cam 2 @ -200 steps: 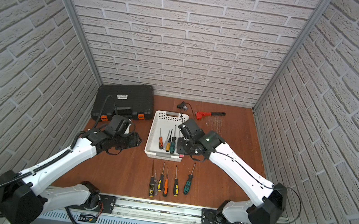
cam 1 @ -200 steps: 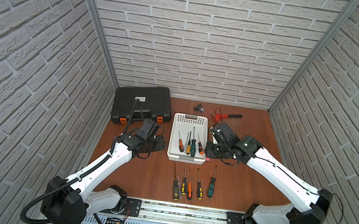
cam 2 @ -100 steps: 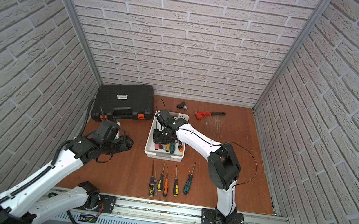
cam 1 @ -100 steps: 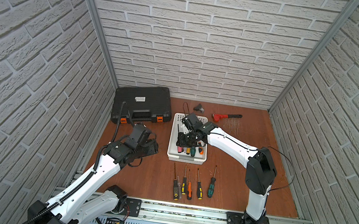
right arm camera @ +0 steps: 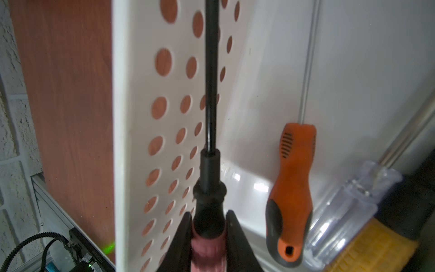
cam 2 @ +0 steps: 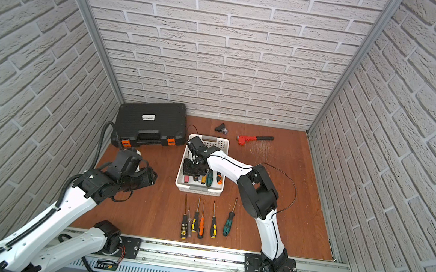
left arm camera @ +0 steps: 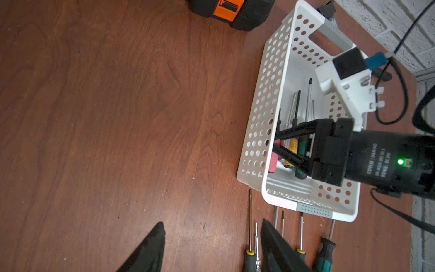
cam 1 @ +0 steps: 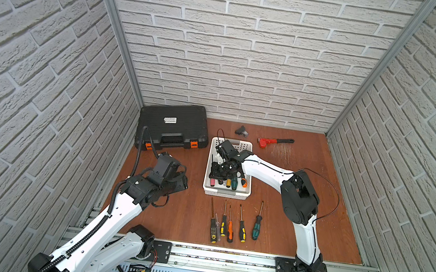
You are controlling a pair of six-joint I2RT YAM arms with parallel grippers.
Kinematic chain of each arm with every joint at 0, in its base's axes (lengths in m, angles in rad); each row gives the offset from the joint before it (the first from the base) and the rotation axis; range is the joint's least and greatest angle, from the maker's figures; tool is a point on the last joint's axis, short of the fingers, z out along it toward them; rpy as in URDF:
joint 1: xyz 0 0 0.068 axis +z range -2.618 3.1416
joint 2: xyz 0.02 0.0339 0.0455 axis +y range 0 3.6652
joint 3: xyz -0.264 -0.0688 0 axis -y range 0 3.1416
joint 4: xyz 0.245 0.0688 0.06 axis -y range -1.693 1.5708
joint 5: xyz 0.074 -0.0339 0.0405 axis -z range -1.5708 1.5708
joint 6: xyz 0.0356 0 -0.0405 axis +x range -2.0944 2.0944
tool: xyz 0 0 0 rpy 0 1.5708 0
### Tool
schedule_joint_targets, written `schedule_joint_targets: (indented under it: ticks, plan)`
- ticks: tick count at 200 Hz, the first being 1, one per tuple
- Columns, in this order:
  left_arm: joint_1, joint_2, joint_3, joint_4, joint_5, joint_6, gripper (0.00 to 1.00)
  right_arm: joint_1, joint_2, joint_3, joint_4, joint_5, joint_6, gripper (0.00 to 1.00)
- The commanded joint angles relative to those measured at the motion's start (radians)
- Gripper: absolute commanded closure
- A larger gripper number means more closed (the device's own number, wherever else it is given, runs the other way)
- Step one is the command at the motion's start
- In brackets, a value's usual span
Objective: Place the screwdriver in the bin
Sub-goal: 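Lower the pink-handled screwdriver into the basket and open the right gripper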
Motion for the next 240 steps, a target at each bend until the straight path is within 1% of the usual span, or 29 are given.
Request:
schedule_joint_targets:
  ticks: [1, 67, 106, 125, 148, 167, 207, 230, 240]
  plan:
    - [0.007, -0.004, 0.013, -0.004, -0.021, 0.003, 0.35, -0.005, 0.005, 0.005, 0.051, -0.003, 0.015, 0.90]
    - [0.007, -0.007, 0.027, -0.019, -0.021, 0.001, 0.35, -0.022, 0.049, 0.012, 0.075, 0.021, 0.015, 0.85]
    - [0.007, -0.026, 0.010, -0.034, -0.090, -0.012, 0.35, -0.022, 0.079, 0.010, 0.085, 0.000, 0.008, 0.84]
    - [0.008, -0.018, 0.014, -0.028, -0.093, -0.008, 0.35, -0.023, 0.085, 0.000, 0.098, -0.004, 0.009, 0.83]
    - [0.009, 0.014, 0.039, -0.034, -0.087, 0.005, 0.35, -0.023, 0.086, -0.005, 0.108, -0.014, 0.008, 0.78]
    - [0.009, 0.036, 0.059, -0.036, -0.072, 0.014, 0.35, -0.023, 0.065, -0.014, 0.111, -0.014, 0.007, 0.69]
    - [0.009, 0.071, 0.097, -0.044, -0.053, 0.031, 0.35, -0.022, -0.027, -0.032, 0.116, -0.003, -0.023, 0.62]
    - [0.009, 0.094, 0.118, -0.056, -0.034, 0.044, 0.35, -0.016, -0.092, -0.013, 0.083, 0.014, -0.073, 0.60]
    - [0.009, 0.108, 0.128, -0.060, -0.013, 0.053, 0.38, -0.012, -0.131, -0.013, 0.069, 0.030, -0.097, 0.60]
